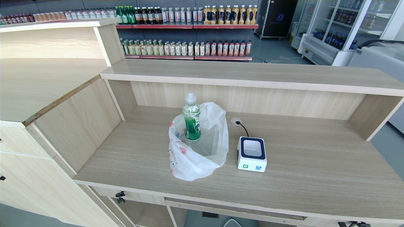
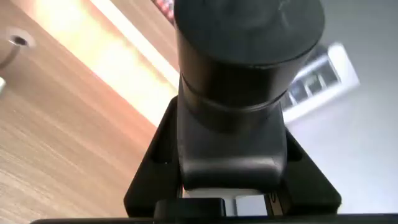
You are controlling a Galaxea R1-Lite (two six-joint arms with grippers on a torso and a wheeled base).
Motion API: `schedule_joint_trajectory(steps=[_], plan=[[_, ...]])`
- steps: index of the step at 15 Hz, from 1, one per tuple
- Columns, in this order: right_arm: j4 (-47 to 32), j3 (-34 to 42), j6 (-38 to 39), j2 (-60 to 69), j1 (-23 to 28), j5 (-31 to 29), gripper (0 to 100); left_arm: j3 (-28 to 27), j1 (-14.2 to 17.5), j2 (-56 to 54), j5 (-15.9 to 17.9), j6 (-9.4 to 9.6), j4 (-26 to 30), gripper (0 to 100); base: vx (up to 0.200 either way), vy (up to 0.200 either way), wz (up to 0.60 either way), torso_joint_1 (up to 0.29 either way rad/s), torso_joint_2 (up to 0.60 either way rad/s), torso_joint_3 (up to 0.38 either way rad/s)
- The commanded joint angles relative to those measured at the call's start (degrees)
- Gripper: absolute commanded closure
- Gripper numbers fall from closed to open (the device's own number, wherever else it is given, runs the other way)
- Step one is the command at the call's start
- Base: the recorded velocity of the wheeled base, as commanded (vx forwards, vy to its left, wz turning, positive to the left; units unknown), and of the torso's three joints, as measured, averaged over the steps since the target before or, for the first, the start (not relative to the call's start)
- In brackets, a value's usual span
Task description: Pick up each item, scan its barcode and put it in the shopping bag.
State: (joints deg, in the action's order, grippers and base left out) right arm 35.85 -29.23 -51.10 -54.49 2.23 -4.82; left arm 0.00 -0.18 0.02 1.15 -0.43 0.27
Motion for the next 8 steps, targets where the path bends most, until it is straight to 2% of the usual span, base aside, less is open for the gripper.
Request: schedule_joint_trajectory(steps=[1, 3, 6, 8], plan=[[-10.6, -0.6, 14.2, -3.8, 6.4, -18.5, 100, 0.0, 0.0, 0.1, 0.0, -0.01, 0.0, 0, 0.000, 0.000, 0.00, 0.000, 0.00, 0.000], [-13.7, -2.7, 20.5, -7.1, 6.4, -18.3, 100, 0.0, 0.0, 0.1, 0.0, -0.01, 0.0, 0, 0.000, 0.000, 0.00, 0.000, 0.00, 0.000], [-16.4, -2.4, 22.5, -7.3, 5.5, -18.2, 100, 0.0, 0.0, 0.1, 0.0, -0.01, 0.0, 0, 0.000, 0.000, 0.00, 0.000, 0.00, 0.000], [-18.9, -1.2, 27.0, -7.3, 4.9, -18.1, 100, 0.0, 0.0, 0.1, 0.0, -0.01, 0.0, 0, 0.000, 0.000, 0.00, 0.000, 0.00, 0.000]])
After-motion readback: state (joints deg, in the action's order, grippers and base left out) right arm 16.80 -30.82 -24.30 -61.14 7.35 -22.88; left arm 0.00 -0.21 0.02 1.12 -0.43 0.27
